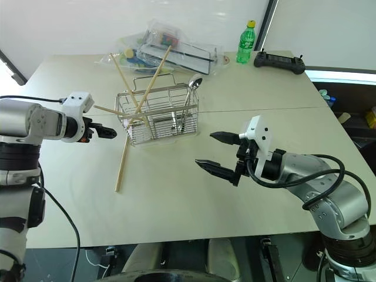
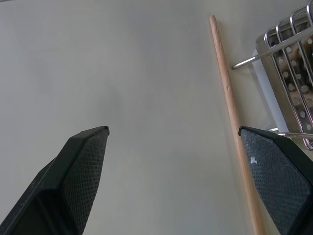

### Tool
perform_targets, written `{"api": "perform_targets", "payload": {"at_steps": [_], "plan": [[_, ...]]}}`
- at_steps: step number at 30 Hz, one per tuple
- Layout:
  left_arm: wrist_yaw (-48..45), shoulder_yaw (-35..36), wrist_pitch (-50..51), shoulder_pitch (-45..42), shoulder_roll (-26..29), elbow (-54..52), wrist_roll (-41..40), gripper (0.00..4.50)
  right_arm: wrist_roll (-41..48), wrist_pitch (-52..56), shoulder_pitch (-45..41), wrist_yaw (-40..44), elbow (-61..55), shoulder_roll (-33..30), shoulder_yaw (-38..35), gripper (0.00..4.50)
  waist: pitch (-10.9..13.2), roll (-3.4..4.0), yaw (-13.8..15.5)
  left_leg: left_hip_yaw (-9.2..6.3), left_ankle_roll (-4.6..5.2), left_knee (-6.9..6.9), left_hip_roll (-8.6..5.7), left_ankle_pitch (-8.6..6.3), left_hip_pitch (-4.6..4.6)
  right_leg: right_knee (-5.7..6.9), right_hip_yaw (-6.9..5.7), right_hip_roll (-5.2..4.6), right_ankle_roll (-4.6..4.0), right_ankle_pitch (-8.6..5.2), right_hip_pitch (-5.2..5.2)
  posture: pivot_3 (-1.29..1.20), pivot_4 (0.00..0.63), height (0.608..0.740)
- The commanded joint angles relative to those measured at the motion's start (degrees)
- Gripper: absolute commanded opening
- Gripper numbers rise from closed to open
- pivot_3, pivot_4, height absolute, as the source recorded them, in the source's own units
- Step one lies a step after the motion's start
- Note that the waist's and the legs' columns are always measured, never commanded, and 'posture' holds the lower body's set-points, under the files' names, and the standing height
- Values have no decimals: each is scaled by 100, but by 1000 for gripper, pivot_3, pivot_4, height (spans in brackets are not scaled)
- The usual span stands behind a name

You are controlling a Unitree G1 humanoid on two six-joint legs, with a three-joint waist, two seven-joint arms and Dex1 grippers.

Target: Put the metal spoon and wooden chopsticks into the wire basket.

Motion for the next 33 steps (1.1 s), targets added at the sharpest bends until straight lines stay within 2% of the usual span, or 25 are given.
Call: {"api": "perform_targets", "payload": {"at_steps": [1,9,20,28,33], "plan": [[104,-45,-8,-124,-181,-1,35,4478,48,-135,134,93,-349,-51,-51,4475,0,0,9,0,0,0,-1,0,0,-2,0,-1,0,0,0,0,150,738],[221,-96,-228,21,-488,208,87,4478,48,-117,252,78,-453,-54,-91,4475,0,0,-11,1,0,1,1,0,3,-1,1,-2,0,1,-1,0,150,738],[321,-80,-600,-29,-543,590,208,4478,92,-101,269,-38,-480,-24,-122,4475,-1,0,-1,0,0,1,-1,0,2,-3,1,-4,0,1,0,0,150,738],[339,-236,33,322,-530,-187,59,4478,97,-105,308,-89,-514,-22,-119,4475,-1,2,-8,-1,0,1,0,0,2,-4,4,-6,0,1,0,0,150,738],[392,-411,12,437,-526,-277,155,4478,83,-115,300,-169,-537,46,-65,4475,-2,2,-3,-1,0,0,0,0,3,-4,4,-6,0,1,0,0,150,738]]}}
